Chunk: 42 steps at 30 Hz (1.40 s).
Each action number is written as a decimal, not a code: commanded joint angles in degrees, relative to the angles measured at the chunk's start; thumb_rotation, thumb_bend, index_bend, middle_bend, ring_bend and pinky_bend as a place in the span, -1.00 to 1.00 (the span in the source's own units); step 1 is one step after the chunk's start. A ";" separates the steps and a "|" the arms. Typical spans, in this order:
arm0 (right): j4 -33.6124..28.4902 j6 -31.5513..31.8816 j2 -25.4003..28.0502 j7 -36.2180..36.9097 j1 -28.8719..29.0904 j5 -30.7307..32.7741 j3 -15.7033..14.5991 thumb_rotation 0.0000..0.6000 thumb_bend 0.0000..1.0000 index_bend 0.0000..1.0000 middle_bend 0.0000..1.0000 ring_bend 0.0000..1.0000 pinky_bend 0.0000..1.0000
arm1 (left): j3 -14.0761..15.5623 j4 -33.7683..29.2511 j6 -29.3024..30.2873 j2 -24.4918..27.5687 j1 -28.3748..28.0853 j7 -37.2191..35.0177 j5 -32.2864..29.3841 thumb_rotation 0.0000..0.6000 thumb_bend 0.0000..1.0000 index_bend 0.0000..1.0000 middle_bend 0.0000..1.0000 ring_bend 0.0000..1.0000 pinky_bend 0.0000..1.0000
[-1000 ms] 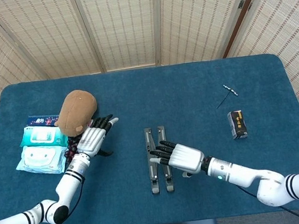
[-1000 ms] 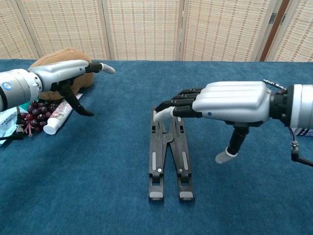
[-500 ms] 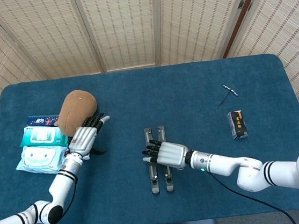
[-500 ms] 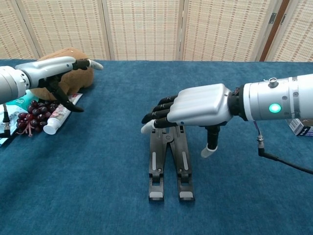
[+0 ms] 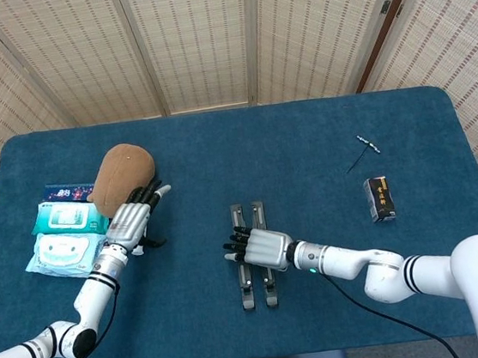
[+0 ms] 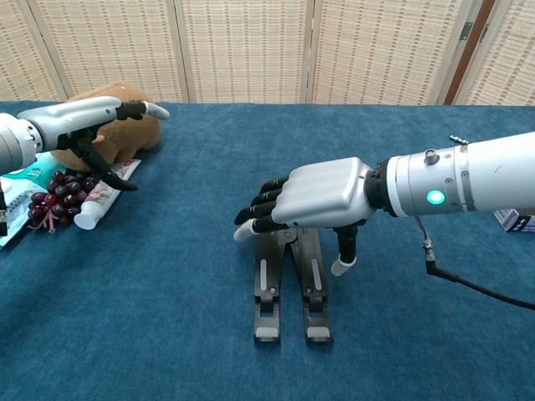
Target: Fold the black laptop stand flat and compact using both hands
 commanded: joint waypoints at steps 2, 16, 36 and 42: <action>0.84 -0.49 -0.91 -0.41 0.37 0.54 0.04 1.00 -0.87 -1.00 -1.00 -1.00 -1.00 | 0.04 0.22 0.00 -0.11 0.10 -0.41 0.44 1.00 -0.75 -0.84 -0.96 -0.87 -1.00; 2.63 -2.13 -2.61 -2.05 0.94 3.28 0.19 1.00 -0.65 -0.89 -0.87 -1.00 -1.00 | 0.06 0.74 0.04 -0.24 0.45 -1.70 1.67 1.00 -0.75 -0.84 -0.96 -0.87 -1.00; 5.93 -1.80 -5.08 -1.39 1.71 4.70 0.52 1.00 -0.45 -0.32 -0.29 -1.00 -1.00 | -0.02 1.77 -0.19 -0.77 0.64 -2.73 2.42 1.00 -0.75 -0.84 -0.97 -0.88 -1.00; 7.67 0.61 -6.11 -0.35 1.25 3.58 0.04 1.00 -0.41 -0.17 -0.09 -0.89 -1.00 | -0.06 1.82 -0.13 -0.74 0.74 -3.03 2.67 1.00 -0.75 -0.84 -0.97 -0.88 -1.00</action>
